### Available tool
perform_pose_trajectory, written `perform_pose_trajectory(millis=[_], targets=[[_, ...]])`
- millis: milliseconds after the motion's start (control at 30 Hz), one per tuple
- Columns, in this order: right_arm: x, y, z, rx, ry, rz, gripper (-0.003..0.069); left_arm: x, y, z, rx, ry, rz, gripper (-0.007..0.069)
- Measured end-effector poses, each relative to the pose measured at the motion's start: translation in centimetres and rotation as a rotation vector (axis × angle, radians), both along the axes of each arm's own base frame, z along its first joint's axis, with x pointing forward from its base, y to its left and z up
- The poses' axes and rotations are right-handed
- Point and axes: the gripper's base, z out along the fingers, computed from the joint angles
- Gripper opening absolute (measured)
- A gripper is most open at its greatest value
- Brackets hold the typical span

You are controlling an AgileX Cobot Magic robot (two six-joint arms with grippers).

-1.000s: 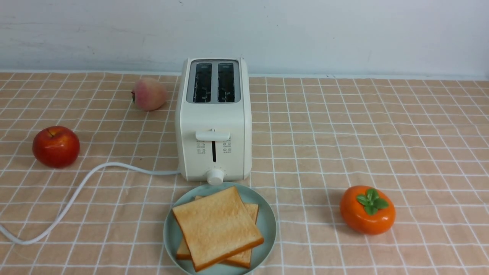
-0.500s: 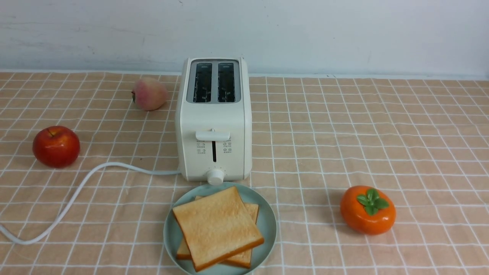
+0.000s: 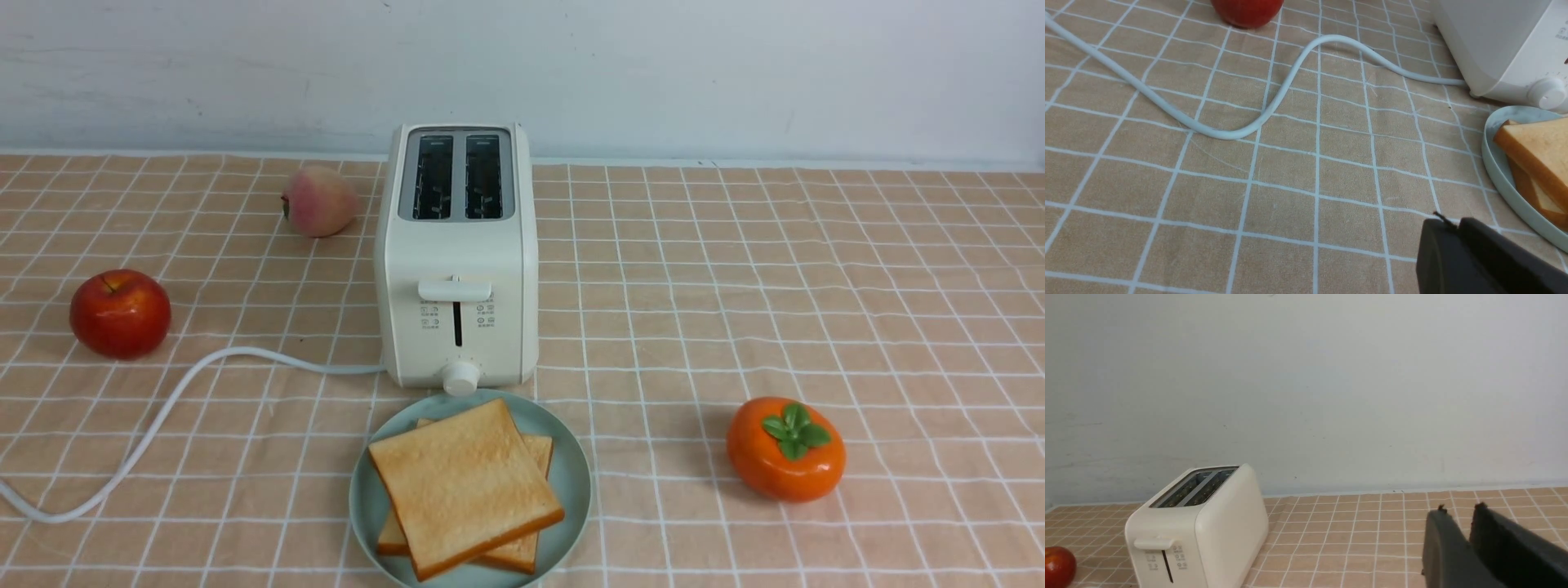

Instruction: Take toasted bread from bread machine on light coffee tablecloth place on plate.

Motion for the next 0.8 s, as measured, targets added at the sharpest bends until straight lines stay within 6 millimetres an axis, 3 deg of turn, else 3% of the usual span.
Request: perform_pose_trajectory(millis=[133,367,433,567,800], targets=[[0.5,0.1,-1.2,-0.014,0.001,-0.001,0.0110,0.0,0.0,0.0,0.000,0.000,0.000,0.0047],[1.5,-0.4,-6.2,-0.042,0.114,-0.122,0.0116,0.0,0.0,0.0,0.000,0.000,0.000,0.0053],[1.9,-0.9,-9.2,-0.053,0.187,-0.216,0.0120,0.0,0.0,0.0,0.000,0.001,0.000,0.0055],[1.5,-1.2,-12.2,-0.097,0.357,-0.281,0.0125,0.0,0.0,0.0,0.000,0.002,0.000,0.0056],[1.4,-1.1,-12.7,-0.112,0.423,-0.258,0.0133,0.0,0.0,0.0,0.000,0.004,0.000,0.0057]])
